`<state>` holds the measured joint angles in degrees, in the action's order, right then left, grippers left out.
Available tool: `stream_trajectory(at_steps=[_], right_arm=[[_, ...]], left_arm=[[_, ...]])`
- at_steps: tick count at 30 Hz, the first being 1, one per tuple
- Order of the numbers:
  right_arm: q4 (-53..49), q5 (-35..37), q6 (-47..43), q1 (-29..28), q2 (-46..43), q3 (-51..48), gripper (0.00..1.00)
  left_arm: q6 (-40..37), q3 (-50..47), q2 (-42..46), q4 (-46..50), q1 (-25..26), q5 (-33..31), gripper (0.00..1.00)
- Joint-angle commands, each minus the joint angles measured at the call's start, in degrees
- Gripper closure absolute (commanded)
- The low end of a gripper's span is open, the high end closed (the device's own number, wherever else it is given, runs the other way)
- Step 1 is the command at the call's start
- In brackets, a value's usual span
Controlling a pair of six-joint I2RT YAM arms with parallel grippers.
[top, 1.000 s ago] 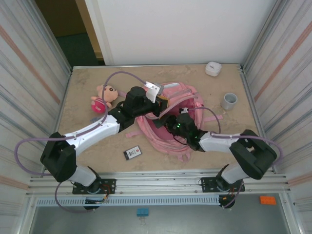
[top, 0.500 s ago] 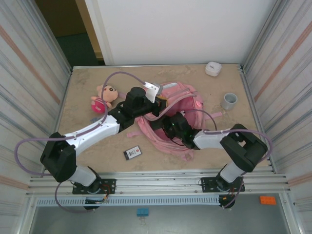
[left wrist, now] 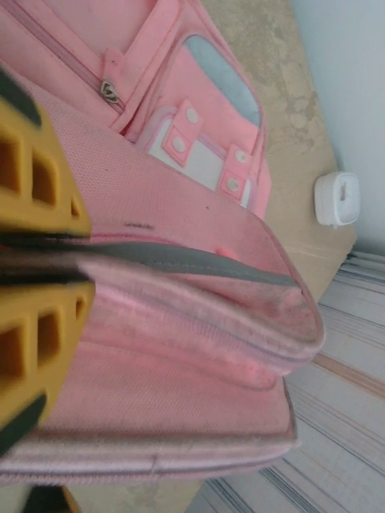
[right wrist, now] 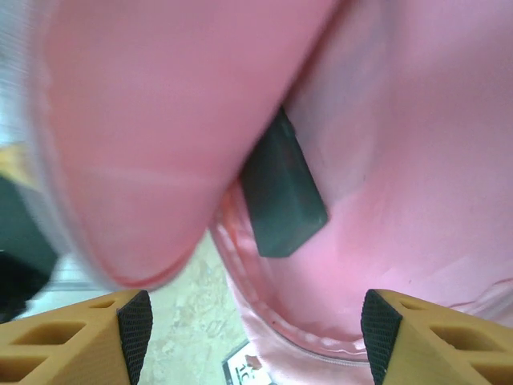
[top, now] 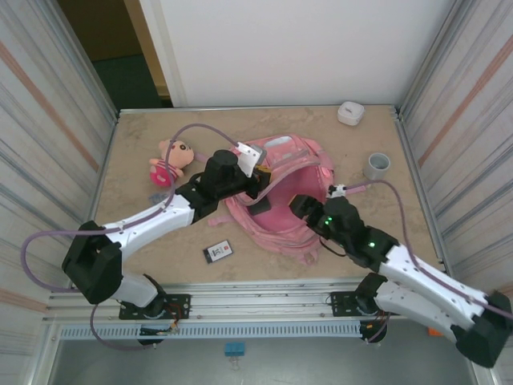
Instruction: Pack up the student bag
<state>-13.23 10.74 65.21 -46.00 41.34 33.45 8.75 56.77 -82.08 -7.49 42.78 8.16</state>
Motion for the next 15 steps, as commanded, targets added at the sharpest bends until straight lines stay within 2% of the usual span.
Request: stream_trajectory(at_steps=[1, 4, 6, 10, 15], right_arm=[[-11.21, 4.43, -13.29, 1.15, -4.66, 4.49, 0.3], [-14.86, 2.21, -19.89, 3.09, -4.58, 8.95, 0.29], [-16.26, 0.73, -23.44, 3.87, -2.93, 11.81, 0.29], [-16.55, -1.7, -27.53, 3.82, 2.16, 15.21, 0.29], [-11.51, -5.6, -28.46, 3.87, 7.2, 15.03, 0.29]], left_arm=[[0.96, -1.52, 3.21, 2.08, 0.28, -0.47, 0.62], [2.85, -2.02, 5.73, 7.23, -0.26, -2.02, 0.39], [4.67, -1.76, 7.99, 12.7, -1.82, -4.65, 0.28], [12.41, -0.74, 11.26, 26.29, -10.91, -7.19, 0.2], [21.79, -3.42, 13.92, 37.0, -27.39, -5.44, 0.16]])
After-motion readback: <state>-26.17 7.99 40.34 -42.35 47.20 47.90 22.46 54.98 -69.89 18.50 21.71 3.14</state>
